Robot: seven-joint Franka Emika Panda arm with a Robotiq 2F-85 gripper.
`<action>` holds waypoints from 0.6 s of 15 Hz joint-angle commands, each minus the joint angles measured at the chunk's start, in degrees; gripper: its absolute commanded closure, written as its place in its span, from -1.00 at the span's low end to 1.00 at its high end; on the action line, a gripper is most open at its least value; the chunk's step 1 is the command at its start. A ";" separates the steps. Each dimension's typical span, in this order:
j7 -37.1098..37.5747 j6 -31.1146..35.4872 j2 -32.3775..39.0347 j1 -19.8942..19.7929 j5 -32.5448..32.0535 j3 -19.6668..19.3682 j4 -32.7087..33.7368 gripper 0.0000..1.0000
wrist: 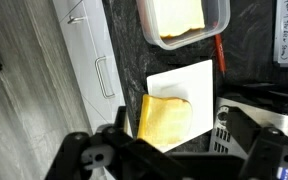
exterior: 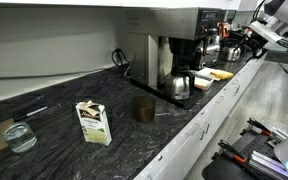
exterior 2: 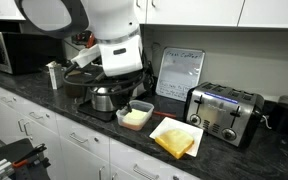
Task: Take the slice of bread on the plate and put it in the lunch box
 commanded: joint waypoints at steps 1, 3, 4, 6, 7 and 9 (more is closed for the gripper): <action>-0.23 -0.24 0.07 -0.60 0.34 0.58 0.10 -1.00; -0.23 -0.24 0.07 -0.60 0.34 0.58 0.10 -1.00; -1.14 -0.06 0.63 0.50 2.92 -0.85 0.23 -1.00; -5.04 3.12 1.48 2.96 9.33 -3.77 0.02 -1.00; -7.06 4.24 2.06 3.89 12.44 -5.00 0.18 -1.00; -13.71 6.81 4.13 6.06 20.29 -7.69 0.88 -1.00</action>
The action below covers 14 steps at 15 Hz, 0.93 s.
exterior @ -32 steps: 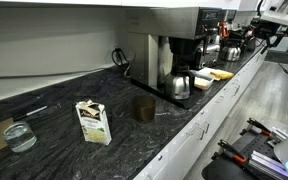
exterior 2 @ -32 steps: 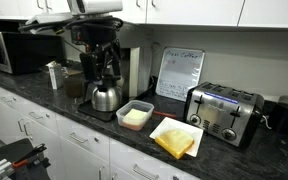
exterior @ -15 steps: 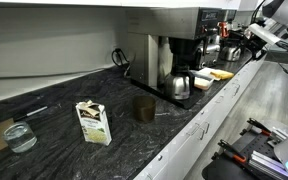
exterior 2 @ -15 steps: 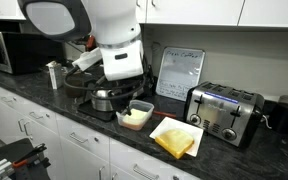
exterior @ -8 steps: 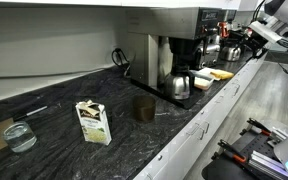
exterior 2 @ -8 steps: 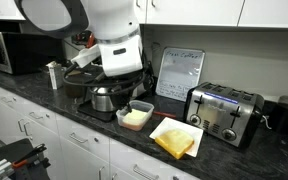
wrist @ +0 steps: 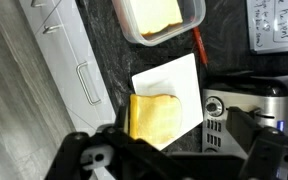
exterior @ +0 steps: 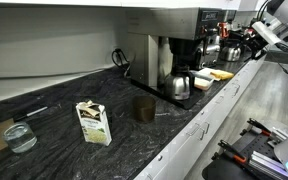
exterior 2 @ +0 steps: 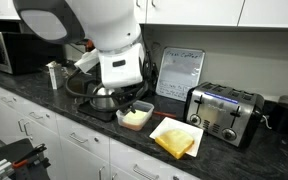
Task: Take the slice of bread on the plate and put it in the lunch box
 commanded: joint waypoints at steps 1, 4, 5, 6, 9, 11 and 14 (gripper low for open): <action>-10.41 4.74 4.01 4.56 12.91 -4.55 1.38 -1.00; -20.02 6.26 7.13 10.04 24.28 -9.13 2.06 -1.00; -23.12 6.19 8.74 11.64 28.45 -10.32 2.32 -1.00; -25.78 5.86 10.35 12.72 32.03 -11.22 2.74 -1.00; -27.13 5.34 10.55 12.31 33.38 -11.05 1.30 -1.00; -27.95 5.31 12.03 12.54 33.89 -11.25 1.50 -1.00; -27.89 5.31 11.28 12.53 33.86 -11.21 1.50 -1.00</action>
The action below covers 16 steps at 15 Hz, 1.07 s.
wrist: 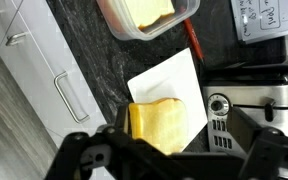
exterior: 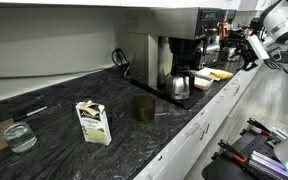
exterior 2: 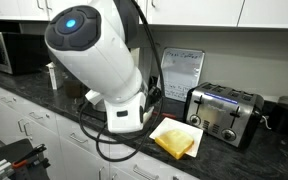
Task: Take the slice of bread on the plate and put it in the lunch box
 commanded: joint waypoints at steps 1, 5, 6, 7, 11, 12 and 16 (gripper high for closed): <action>0.00 0.00 -0.11 0.00 0.00 0.00 -0.01 -1.00; 0.00 0.00 -0.16 0.00 0.00 0.00 -0.04 -1.00; 0.00 0.00 -0.16 0.00 0.00 0.00 -0.04 -1.00; 0.00 0.00 -0.16 0.00 0.00 0.00 -0.04 -1.00; -4.87 0.61 3.16 0.60 5.20 -2.05 2.15 -1.00; -6.59 0.63 4.09 0.79 7.16 -2.69 2.79 -1.00; -14.97 -4.78 10.03 1.05 18.94 -5.16 6.27 -1.00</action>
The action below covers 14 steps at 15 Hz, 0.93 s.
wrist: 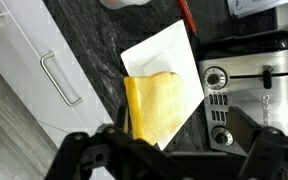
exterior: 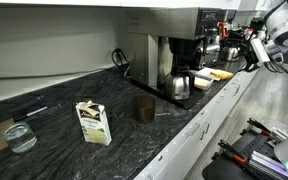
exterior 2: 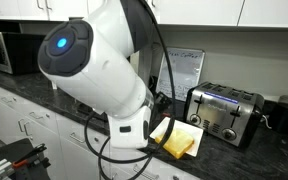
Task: Take the slice of bread on the plate and put it in the lunch box
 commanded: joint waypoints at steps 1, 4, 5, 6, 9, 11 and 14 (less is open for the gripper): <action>-7.24 -6.12 7.22 0.82 11.16 -2.03 4.36 -1.00; -10.38 -12.12 14.26 -5.38 18.65 3.42 6.66 -1.00; -10.90 -13.37 16.89 -6.47 20.34 4.63 7.55 -1.00; -10.99 -14.27 19.29 -7.43 21.47 5.78 8.47 -1.00; -10.84 -15.63 24.82 -9.42 23.35 8.52 11.06 -1.00; -10.77 -15.70 27.01 -9.98 23.73 9.54 12.52 -1.00; -10.82 -15.75 28.19 -10.47 23.57 10.09 13.72 -1.00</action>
